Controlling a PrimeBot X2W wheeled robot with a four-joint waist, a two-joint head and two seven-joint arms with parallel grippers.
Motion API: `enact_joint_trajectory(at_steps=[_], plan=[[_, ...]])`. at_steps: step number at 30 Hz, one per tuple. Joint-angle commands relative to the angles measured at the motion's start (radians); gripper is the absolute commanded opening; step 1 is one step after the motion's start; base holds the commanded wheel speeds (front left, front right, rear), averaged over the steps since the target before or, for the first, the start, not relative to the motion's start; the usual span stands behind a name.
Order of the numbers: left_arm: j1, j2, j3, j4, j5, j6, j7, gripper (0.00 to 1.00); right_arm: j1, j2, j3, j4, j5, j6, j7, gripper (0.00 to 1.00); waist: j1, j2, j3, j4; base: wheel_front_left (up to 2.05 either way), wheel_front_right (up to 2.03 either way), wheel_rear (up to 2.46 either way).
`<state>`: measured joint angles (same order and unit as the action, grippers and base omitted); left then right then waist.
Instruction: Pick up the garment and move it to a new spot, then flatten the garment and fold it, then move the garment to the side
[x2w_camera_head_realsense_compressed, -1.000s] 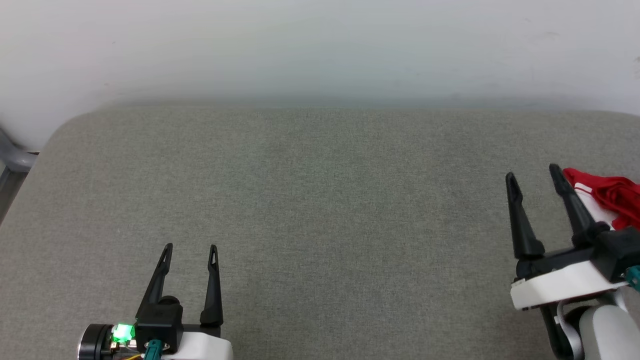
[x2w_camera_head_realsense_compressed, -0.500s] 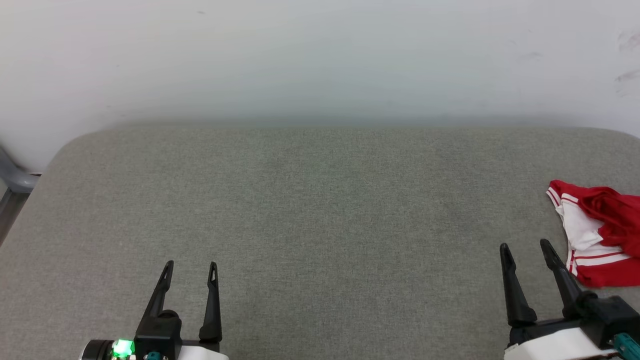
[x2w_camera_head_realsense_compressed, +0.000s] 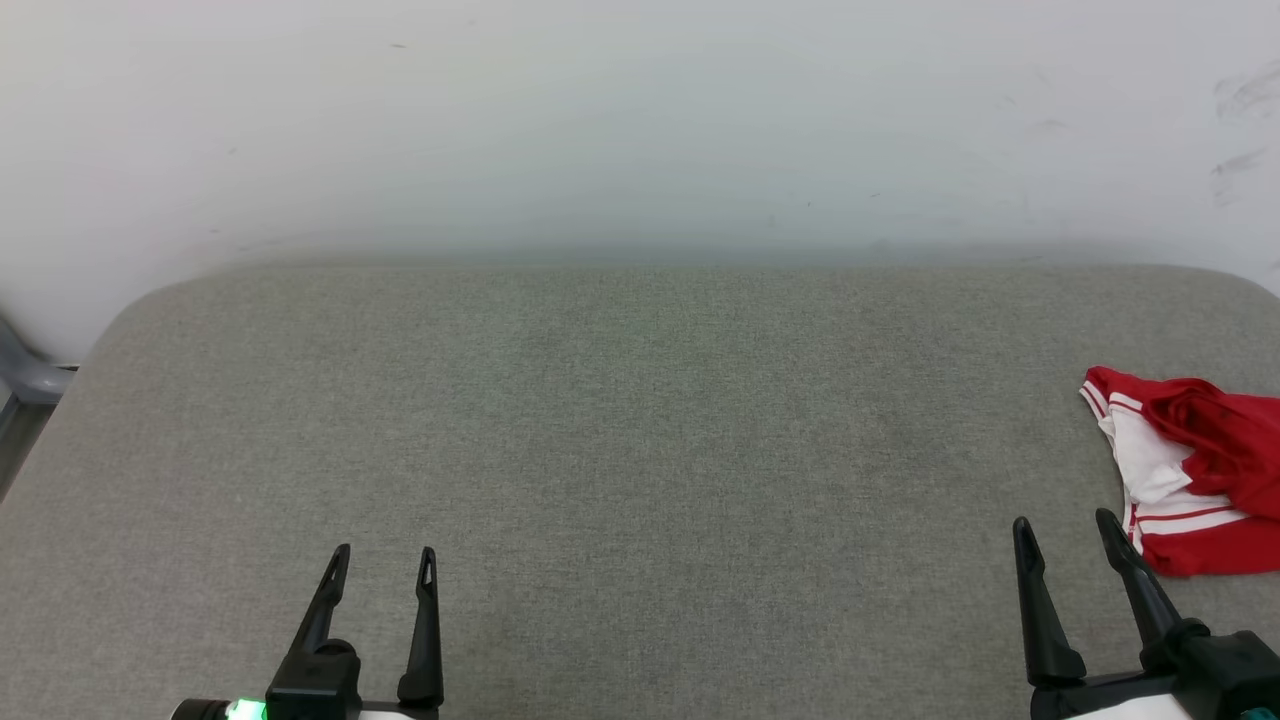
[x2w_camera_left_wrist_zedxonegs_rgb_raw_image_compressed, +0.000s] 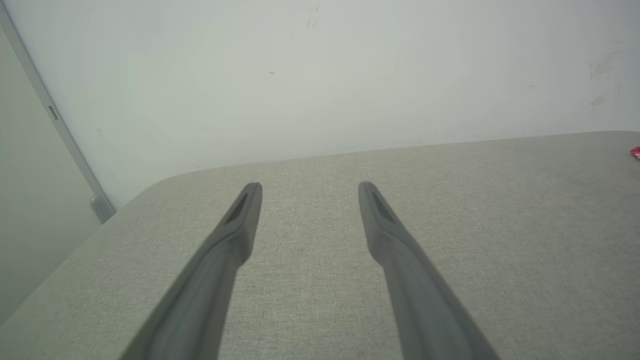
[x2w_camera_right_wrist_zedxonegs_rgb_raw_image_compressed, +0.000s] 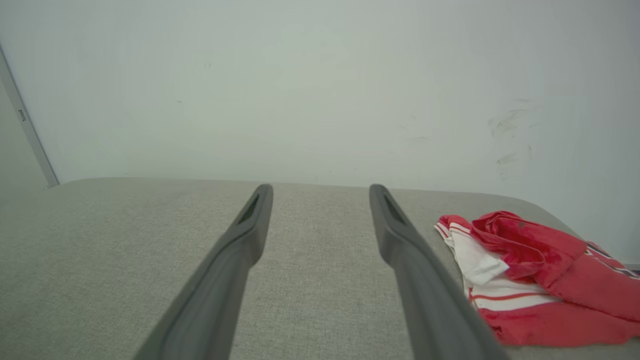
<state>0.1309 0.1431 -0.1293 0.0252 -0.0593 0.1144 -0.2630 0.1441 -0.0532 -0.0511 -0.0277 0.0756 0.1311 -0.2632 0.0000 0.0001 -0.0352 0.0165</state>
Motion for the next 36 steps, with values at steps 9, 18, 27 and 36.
enact_joint_trajectory(at_steps=[9, 18, 27, 36], plan=[[-0.002, -0.010, 0.007, 0.013, -0.007, -0.018, -0.002, 1.00, 0.011, 0.005, 0.005, 0.013, 0.013, -0.001, -0.001, 1.00, 0.0000, -0.0001, -0.002, 0.003, 0.00, 0.00, 0.00], [0.007, -0.017, 0.010, 0.065, -0.096, -0.029, 0.017, 0.00, -0.008, -0.003, 0.008, 0.068, 0.101, 0.000, 0.016, 0.00, 0.0000, -0.0001, -0.001, 0.002, 0.00, 0.00, 0.00], [-0.026, -0.019, 0.030, 0.086, -0.286, -0.056, 0.055, 0.00, -0.042, -0.013, 0.012, 0.094, 0.292, 0.000, 0.051, 0.00, 0.0000, -0.0001, 0.002, 0.001, 0.00, 0.00, 0.00], [-0.056, -0.022, 0.049, 0.106, -0.455, -0.082, 0.089, 0.00, -0.070, -0.020, 0.013, 0.116, 0.460, 0.000, 0.084, 0.00, 0.0000, -0.0001, 0.005, -0.001, 0.00, 0.00, 0.00]])
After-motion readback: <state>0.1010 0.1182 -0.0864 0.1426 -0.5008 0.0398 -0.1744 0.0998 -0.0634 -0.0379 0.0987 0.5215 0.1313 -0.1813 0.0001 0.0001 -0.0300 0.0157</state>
